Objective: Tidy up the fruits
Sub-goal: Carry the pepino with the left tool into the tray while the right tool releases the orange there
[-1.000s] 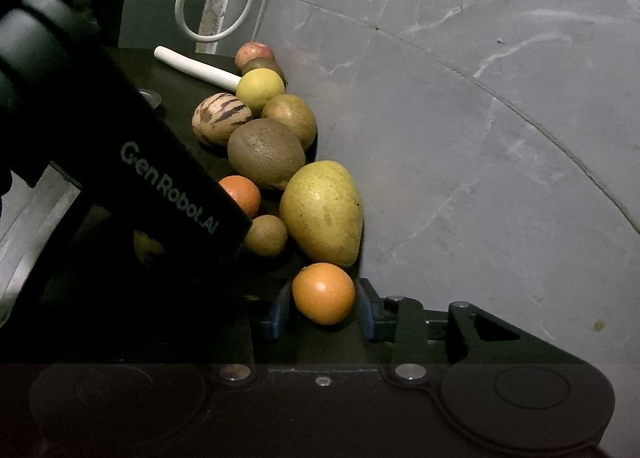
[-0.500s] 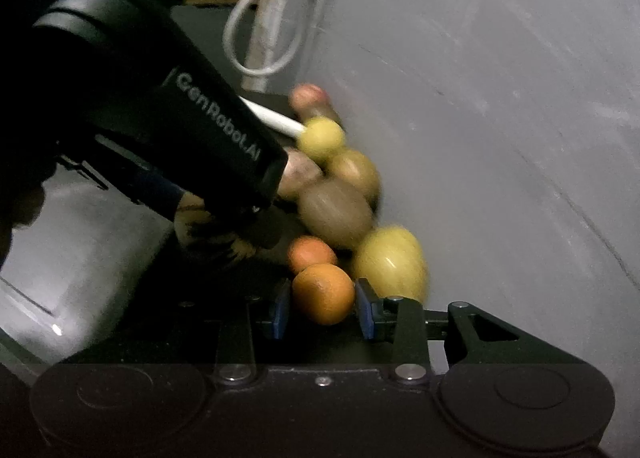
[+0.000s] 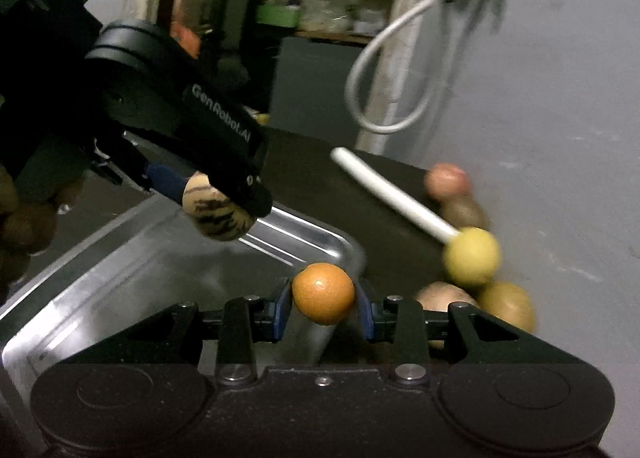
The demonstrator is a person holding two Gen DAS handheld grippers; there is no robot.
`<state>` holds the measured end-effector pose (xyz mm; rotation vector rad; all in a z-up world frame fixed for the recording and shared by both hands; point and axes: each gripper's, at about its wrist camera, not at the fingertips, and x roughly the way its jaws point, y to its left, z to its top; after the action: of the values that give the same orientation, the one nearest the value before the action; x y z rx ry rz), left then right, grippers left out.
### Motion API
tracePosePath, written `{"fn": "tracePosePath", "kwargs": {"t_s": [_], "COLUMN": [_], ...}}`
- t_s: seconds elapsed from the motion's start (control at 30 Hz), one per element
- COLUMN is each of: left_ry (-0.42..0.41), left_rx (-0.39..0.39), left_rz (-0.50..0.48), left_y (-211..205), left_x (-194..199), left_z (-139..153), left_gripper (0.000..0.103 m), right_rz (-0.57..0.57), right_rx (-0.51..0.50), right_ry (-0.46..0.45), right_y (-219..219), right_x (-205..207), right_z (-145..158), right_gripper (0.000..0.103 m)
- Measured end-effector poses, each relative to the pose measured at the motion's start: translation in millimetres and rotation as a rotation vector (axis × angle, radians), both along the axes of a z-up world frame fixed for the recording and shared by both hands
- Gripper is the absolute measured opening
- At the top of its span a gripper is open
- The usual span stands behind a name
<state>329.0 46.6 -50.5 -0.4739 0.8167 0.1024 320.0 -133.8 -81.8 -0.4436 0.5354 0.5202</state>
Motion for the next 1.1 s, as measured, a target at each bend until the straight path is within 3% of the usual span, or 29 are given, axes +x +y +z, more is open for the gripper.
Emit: {"fn": "tracePosePath", "kwargs": {"t_s": [0.37, 0.87, 0.97, 1.03, 1.1], "left_ry": [0.053, 0.086, 0.089, 0.097, 0.097], "left_rx": [0.033, 0.062, 0.069, 0.074, 0.072], "left_rz": [0.09, 0.082, 0.075, 0.073, 0.075], "left_y": [28, 25, 24, 23, 23], "left_x": [5, 0, 1, 0, -1], "left_z": [-26, -35, -35, -34, -31], "left_gripper": [0.055, 0.056, 0.056, 0.06, 0.075], "right_rz": [0.115, 0.1, 0.085, 0.073, 0.065], "right_rx": [0.003, 0.013, 0.023, 0.036, 0.043], "right_ry": [0.086, 0.123, 0.133, 0.134, 0.13], "right_y": [43, 44, 42, 40, 36], "right_x": [35, 34, 37, 34, 29], "right_z": [-23, -29, -28, -26, -23], "right_gripper": [0.036, 0.037, 0.045, 0.051, 0.056]}}
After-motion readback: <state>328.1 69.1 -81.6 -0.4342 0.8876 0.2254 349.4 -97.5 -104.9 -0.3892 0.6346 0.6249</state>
